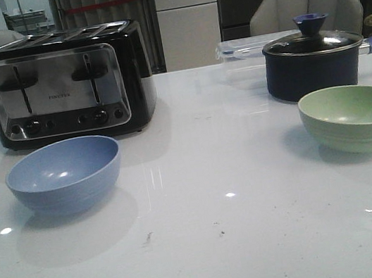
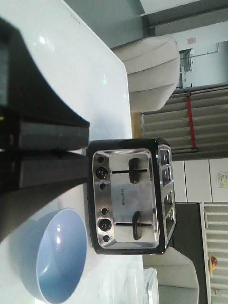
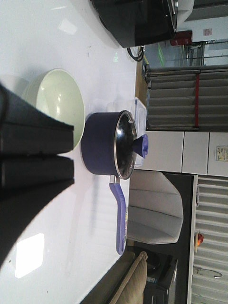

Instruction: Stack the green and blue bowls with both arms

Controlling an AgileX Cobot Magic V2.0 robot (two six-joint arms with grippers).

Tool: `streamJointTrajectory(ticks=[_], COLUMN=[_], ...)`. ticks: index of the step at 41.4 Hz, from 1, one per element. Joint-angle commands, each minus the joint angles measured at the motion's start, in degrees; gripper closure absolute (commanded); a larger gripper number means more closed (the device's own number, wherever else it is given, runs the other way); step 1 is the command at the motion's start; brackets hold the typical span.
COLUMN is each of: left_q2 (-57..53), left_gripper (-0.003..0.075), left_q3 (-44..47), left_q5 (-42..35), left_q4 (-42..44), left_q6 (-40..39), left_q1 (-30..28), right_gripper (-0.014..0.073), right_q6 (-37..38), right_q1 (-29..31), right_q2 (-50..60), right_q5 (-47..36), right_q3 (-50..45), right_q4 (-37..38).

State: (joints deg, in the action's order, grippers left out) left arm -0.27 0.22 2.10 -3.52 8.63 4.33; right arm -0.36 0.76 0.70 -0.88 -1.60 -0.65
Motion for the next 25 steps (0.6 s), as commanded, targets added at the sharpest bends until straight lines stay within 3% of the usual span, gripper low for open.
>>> streamJointTrajectory(ticks=[1, 8, 14, 25], left_q2=[-1.1, -1.1, -0.9, 7.0], left_gripper=[0.0627, 0.0627, 0.0627, 0.0627], left_q3=[0.2, -1.4, -8.3, -28.6], left_q5=[-5.6, -8.3, -7.8, 7.9], left_q4=[-0.4, -0.4, -0.4, -1.6], left_q6=[-0.3, -0.3, -0.3, -0.4], left_q1=[-0.2, -0.2, -0.2, -0.2], right_gripper=[0.0538, 0.0538, 0.0538, 0.0538], right_q6=[-0.1, -0.1, -0.1, -0.1], right_q1=[0.0, 0.0, 0.0, 0.0], right_q2=[1.0, 1.0, 0.8, -8.9], right_q5=[-6.5, -7.4, -0.8, 13.2], right_q3=[0.2, 1.7, 9.6, 28.6], right_q4=[0.6, 0.3, 0.3, 0.3])
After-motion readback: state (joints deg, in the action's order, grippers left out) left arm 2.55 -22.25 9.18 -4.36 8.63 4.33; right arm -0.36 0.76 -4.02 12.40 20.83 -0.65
